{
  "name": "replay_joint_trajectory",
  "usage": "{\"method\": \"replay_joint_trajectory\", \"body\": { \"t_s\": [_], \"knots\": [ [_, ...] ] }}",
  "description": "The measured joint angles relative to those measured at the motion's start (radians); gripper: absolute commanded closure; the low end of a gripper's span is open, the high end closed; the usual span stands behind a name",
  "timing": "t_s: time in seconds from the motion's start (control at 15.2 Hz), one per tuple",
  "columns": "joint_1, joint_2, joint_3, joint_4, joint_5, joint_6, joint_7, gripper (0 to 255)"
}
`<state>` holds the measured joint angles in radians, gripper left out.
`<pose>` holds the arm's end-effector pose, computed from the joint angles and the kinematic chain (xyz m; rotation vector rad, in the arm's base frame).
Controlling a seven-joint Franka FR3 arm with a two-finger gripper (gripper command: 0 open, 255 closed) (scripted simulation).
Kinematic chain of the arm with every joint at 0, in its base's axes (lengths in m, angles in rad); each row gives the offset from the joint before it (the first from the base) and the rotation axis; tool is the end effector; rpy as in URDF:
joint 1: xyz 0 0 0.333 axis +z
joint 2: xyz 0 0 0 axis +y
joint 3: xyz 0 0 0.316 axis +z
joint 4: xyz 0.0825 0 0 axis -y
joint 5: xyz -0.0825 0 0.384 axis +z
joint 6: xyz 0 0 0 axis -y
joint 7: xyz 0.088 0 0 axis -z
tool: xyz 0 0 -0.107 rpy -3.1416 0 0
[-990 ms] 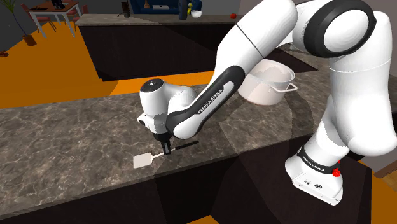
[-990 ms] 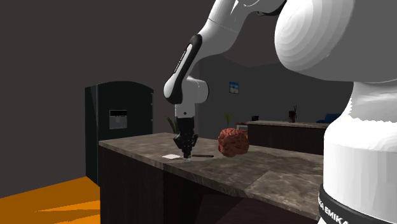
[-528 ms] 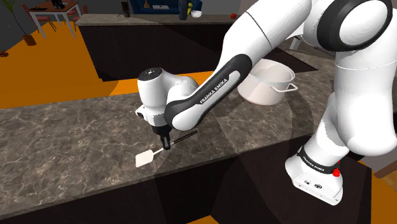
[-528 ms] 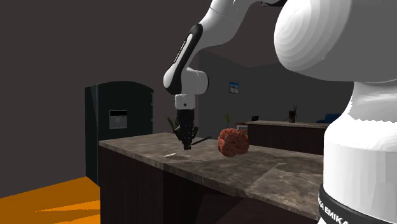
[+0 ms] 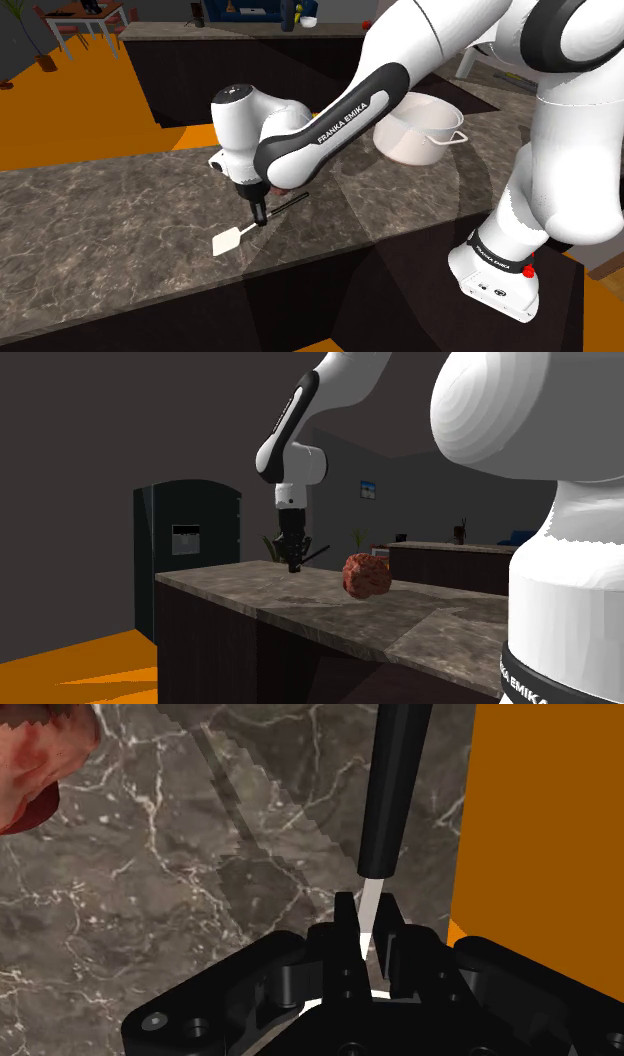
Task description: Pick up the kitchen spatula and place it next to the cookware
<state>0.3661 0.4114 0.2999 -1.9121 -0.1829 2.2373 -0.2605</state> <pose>0.4948 0.3708 0.2834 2.7084 1.5233 -0.0888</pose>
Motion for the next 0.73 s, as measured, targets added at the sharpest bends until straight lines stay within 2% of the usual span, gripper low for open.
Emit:
{"method": "replay_joint_trajectory", "body": {
  "t_s": [0.73],
  "knots": [
    [-0.012, -0.084, 0.016, 0.039, 0.037, -0.119, -0.026, 255]
  ]
}}
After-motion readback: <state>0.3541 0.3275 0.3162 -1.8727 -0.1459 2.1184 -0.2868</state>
